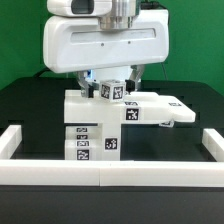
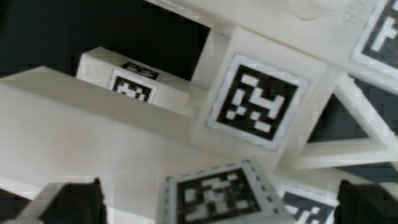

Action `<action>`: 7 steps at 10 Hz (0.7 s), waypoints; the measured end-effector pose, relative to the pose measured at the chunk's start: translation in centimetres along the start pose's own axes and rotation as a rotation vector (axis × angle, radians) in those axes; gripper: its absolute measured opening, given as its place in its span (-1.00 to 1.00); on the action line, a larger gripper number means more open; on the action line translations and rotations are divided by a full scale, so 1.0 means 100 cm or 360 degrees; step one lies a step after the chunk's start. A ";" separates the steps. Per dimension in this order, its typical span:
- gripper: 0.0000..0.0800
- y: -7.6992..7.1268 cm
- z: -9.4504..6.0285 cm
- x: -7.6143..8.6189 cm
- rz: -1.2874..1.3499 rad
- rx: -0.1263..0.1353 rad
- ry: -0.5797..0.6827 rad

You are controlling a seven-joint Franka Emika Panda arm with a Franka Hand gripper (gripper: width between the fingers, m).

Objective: Assemble chair

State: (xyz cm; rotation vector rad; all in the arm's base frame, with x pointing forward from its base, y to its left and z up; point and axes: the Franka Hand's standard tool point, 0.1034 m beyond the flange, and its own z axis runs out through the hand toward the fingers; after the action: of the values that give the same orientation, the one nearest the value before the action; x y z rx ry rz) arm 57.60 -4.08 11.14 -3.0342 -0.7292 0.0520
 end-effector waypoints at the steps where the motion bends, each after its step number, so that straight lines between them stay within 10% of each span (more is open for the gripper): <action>1: 0.62 0.000 0.000 0.000 0.0005 0.0000 0.0000; 7: -0.29 0.000 0.000 0.000 0.0075 0.0001 0.0000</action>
Offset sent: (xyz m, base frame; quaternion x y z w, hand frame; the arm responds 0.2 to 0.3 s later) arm 0.0000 0.0000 0.0000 0.0000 0.0000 0.0000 1.0000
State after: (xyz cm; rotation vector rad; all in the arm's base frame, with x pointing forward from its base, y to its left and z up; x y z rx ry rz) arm 57.58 -4.12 11.12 -3.0508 -0.6574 0.0530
